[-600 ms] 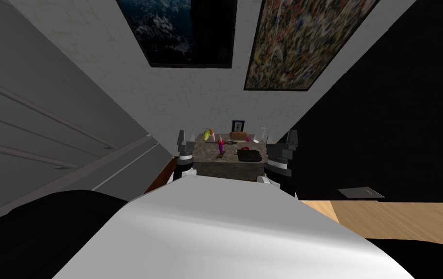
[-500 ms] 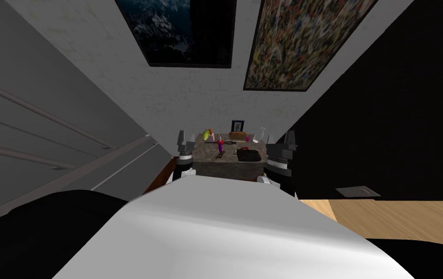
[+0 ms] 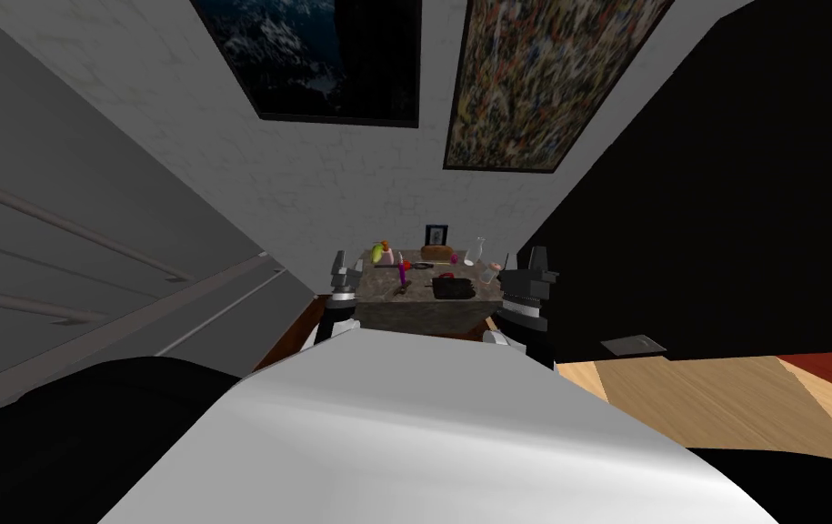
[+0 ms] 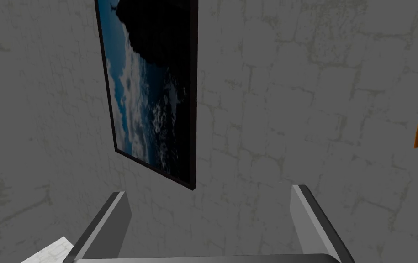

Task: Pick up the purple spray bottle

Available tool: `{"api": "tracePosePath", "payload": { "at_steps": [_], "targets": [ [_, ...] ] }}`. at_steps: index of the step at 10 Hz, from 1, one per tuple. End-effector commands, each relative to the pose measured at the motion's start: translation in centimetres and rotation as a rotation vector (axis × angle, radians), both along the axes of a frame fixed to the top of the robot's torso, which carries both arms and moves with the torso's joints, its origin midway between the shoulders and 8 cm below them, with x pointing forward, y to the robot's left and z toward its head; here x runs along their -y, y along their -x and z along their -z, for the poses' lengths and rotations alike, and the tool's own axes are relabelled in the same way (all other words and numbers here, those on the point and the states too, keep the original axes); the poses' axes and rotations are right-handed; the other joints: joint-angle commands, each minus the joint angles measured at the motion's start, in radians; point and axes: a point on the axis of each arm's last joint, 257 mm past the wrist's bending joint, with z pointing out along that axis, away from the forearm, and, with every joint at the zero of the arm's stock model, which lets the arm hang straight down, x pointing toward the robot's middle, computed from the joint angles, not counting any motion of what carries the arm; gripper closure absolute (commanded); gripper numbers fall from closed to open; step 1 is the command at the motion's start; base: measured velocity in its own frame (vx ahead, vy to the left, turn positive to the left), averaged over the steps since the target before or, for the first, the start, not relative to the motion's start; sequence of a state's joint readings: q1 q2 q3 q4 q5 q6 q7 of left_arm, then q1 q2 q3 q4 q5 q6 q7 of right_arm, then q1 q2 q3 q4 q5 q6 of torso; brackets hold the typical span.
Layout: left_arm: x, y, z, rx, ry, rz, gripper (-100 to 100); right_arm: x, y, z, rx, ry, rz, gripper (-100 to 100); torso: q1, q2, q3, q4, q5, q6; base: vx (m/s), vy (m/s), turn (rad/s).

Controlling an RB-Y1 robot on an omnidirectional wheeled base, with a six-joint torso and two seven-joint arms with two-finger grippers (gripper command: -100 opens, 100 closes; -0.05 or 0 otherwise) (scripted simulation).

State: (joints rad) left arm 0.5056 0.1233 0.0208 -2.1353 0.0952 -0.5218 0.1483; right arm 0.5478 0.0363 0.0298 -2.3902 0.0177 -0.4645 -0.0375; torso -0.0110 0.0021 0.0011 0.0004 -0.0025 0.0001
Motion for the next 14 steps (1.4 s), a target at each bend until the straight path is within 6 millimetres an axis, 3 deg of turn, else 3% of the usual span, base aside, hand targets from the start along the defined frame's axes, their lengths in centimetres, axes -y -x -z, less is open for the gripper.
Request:
{"api": "tracePosePath", "payload": {
  "at_steps": [1,2,3,4,5,7,8,10,11,13,14],
  "targets": [
    [-2.9,0.0,2.1,-0.069,0.036,-0.022,-100,0.0,0.0,0.0,0.000,0.000,0.000,0,0.000,0.000,0.000,0.000,0.000,0.000,-0.039,-0.191,-0.073],
    [-4.6,-0.1,3.4,-0.113,0.061,-0.039,-100,0.0,0.0,0.0,0.000,0.000,0.000,0,-0.001,0.001,0.000,0.000,0.000,0.000,-0.073,-0.210,-0.068],
    [-4.6,-0.1,3.4,-0.113,0.061,-0.039,-100,0.0,0.0,0.0,0.000,0.000,0.000,0,-0.003,0.003,0.002,0.001,-0.001,0.000,-0.041,-0.150,-0.014],
    [-6.4,-0.1,4.7,-0.156,0.090,-0.059,-100,0.0,0.0,0.0,0.000,0.000,0.000,0,0.001,0.001,0.001,0.001,0.000,0.000,-0.017,-0.138,-0.066],
    [-6.4,-0.1,4.7,-0.156,0.090,-0.059,-100,0.0,0.0,0.0,0.000,0.000,0.000,0,0.002,0.000,0.000,0.000,0.000,0.000,-0.011,-0.106,-0.032],
    [-10.3,0.4,7.3,-0.234,0.158,-0.105,-100,0.0,0.0,0.0,0.000,0.000,0.000,0,0.003,0.000,0.000,0.000,0.001,0.000,-0.021,-0.151,-0.087],
    [-10.3,0.4,7.5,-0.241,0.159,-0.105,-100,0.0,0.0,0.0,0.000,0.000,0.000,0,0.000,0.000,0.000,0.000,0.000,0.000,-0.017,-0.155,-0.026],
    [-14.3,1.3,10.1,-0.314,0.239,-0.154,-100,0.0,0.0,0.0,0.000,0.000,0.000,0,0.001,0.001,0.000,0.000,0.000,0.000,-0.039,-0.191,-0.109],
    [-14.3,1.3,10.2,-0.319,0.242,-0.156,-100,0.0,0.0,0.0,0.000,0.000,0.000,0,-0.003,0.002,0.001,0.000,-0.001,0.000,-0.018,-0.177,-0.004],
    [-18.4,2.7,12.4,-0.374,0.333,-0.206,-100,0.0,0.0,0.0,0.000,0.000,0.000,0,0.000,0.000,0.000,0.000,0.000,0.000,-0.019,-0.187,-0.095],
    [-18.4,2.7,12.7,-0.384,0.337,-0.207,-100,0.0,0.0,0.0,0.000,0.000,0.000,0,-0.002,0.001,0.001,0.000,-0.001,0.000,-0.018,-0.159,-0.027]
  ]
}}
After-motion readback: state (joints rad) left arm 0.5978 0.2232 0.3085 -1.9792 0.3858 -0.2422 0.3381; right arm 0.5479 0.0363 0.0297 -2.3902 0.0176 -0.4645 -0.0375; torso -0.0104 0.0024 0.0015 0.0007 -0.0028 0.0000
